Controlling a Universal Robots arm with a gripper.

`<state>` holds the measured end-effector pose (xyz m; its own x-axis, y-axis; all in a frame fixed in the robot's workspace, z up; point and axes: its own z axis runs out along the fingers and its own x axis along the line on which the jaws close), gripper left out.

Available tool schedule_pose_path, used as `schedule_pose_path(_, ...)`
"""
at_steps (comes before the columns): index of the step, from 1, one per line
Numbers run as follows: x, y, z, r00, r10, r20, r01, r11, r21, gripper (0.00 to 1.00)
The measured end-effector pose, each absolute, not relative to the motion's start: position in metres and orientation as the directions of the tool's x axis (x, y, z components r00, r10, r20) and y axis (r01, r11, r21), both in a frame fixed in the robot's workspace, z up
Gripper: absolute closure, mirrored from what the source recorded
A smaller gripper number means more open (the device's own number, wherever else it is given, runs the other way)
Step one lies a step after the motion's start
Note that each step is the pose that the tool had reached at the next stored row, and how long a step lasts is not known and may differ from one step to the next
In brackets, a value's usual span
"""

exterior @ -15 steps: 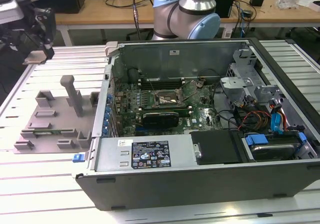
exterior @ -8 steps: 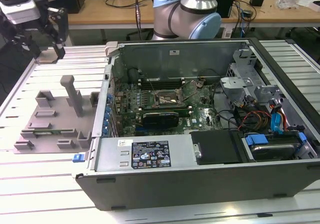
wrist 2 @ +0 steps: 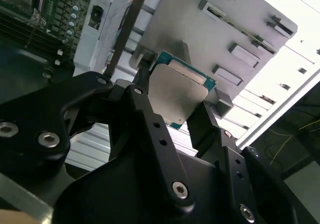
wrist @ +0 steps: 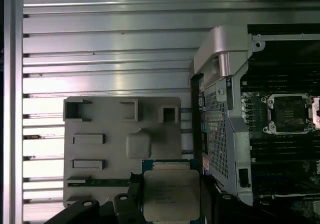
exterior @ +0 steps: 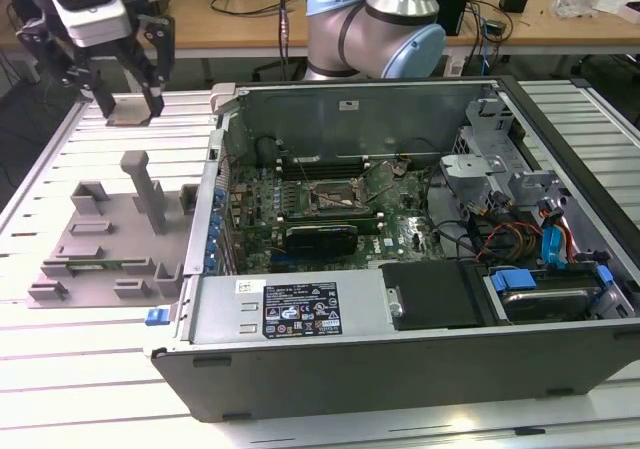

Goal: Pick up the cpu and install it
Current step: 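Pick up the cpu and move it towards the insertion slot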

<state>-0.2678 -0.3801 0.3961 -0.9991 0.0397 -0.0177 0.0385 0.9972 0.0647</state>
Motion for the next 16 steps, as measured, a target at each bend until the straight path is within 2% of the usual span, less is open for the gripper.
schedule_pose_path(16,-0.194,-0.380,0.396,-0.999,0.040,-0.005,0.039,0.997,0.064,0.45)
